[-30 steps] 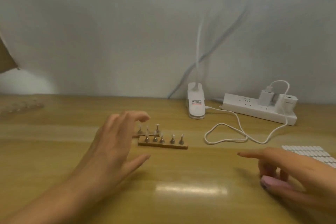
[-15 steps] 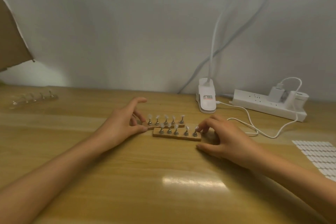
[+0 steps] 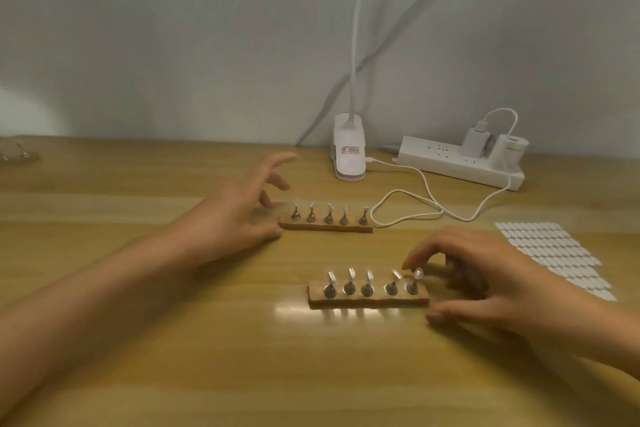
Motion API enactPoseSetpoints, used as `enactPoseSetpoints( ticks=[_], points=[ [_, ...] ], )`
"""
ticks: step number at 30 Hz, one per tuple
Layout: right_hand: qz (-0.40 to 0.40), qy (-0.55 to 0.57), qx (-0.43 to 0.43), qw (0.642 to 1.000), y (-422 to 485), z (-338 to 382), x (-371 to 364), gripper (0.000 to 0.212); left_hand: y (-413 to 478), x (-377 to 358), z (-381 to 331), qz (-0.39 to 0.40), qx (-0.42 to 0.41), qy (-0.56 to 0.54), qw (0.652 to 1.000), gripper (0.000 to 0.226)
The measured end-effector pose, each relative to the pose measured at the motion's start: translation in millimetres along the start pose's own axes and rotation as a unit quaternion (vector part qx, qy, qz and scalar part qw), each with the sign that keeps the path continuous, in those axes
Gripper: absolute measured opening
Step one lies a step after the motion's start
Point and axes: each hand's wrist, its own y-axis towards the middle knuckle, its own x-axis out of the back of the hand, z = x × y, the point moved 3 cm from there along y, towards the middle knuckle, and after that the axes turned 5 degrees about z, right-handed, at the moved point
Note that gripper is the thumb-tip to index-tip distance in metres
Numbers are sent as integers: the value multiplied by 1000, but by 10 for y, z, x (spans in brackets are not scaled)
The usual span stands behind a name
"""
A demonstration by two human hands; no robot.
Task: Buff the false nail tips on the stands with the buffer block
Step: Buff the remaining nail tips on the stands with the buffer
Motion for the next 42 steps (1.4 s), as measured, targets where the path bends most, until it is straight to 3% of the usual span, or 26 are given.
enactPoseSetpoints(
  ticks=[2, 4, 7, 12, 14, 18, 24, 26, 29, 32, 34, 39, 42],
  points=[
    [63, 59, -39, 996, -165, -63, 28, 65, -123, 104, -123, -10, -12, -8, 1000, 75],
    [63, 57, -49, 995, -280, -132, 62, 78, -288, 87, -292, 23, -28, -40, 999, 69],
    [10, 67, -55, 996, -325, -134, 78, 76, -477, -174, -538, 81, -39, -89, 992, 69],
    [27, 86, -30, 995, -310, -128, 94, 86, -447, -380, -696, 42, -45, -112, 992, 56],
    [-5, 52, -45, 998, -333, -196, 165, 80, -409, -375, -708, 33, -44, -111, 992, 54],
    [-56, -1, -87, 995, -336, -266, 235, 50, -396, -365, -729, 24, -32, -113, 993, 57],
    [-111, -36, -61, 991, -225, -242, 211, 32, -485, -339, -814, -23, -83, -68, 994, 56],
    [-112, 19, -78, 990, -186, -253, 227, 24, -535, -304, -864, -52, -93, -79, 991, 60],
    [-94, 212, -91, 968, -116, -191, 231, 19, -585, -247, -981, -73, -101, -177, 976, 55],
    [-103, 303, -46, 946, -43, 17, 229, 21, -570, -370, -1074, -5, -56, -319, 946, 58],
    [-136, 307, 13, 942, -28, 210, 197, 21, -556, -498, -1081, 7, -30, -357, 934, 64],
    [-174, 273, 136, 936, -152, 417, -122, 10, -569, -585, -937, 6, -16, -339, 941, 68],
    [-206, 149, 174, 951, -211, 373, -198, 17, -568, -570, -881, 20, -23, -324, 946, 65]
  ],
)
